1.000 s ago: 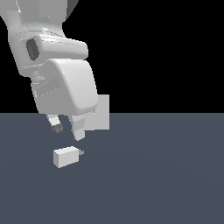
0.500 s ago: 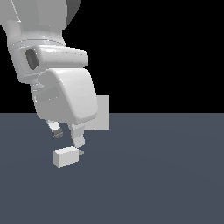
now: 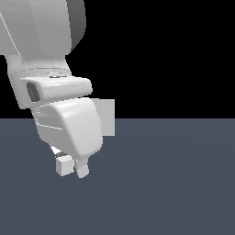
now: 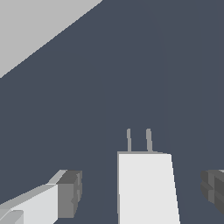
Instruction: Plug the charger into the wall socket.
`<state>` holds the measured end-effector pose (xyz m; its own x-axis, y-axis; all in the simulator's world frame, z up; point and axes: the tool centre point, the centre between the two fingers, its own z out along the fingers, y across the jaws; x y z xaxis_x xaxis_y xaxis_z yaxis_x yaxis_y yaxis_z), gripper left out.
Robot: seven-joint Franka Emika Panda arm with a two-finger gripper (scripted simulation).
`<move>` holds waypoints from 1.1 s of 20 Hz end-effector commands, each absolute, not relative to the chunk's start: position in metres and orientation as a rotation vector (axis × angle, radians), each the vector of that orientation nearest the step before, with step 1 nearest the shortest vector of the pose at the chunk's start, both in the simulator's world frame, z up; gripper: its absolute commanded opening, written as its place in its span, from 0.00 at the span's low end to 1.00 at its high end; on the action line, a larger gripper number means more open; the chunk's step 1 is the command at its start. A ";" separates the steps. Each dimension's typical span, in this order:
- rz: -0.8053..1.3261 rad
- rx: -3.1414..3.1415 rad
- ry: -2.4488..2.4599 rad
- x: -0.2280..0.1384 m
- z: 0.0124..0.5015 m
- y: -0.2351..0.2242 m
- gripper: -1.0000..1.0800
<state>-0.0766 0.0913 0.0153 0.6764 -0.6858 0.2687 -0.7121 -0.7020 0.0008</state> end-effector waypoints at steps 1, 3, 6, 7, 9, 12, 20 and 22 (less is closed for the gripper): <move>0.381 2.779 -1.163 -0.076 0.012 0.092 0.96; 0.381 2.779 -1.163 -0.076 0.012 0.092 0.00; 0.381 2.779 -1.163 -0.076 0.012 0.092 0.00; 0.381 2.779 -1.163 -0.076 0.012 0.092 0.00; 0.381 2.779 -1.163 -0.076 0.012 0.092 0.00; 0.381 2.779 -1.163 -0.076 0.012 0.092 0.00; 0.386 2.805 -1.112 -0.076 0.016 0.090 0.00; 0.389 2.821 -1.079 -0.076 0.018 0.089 0.00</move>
<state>-0.0763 0.0896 0.0165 0.7066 -0.6542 0.2696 -0.6793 -0.7339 -0.0003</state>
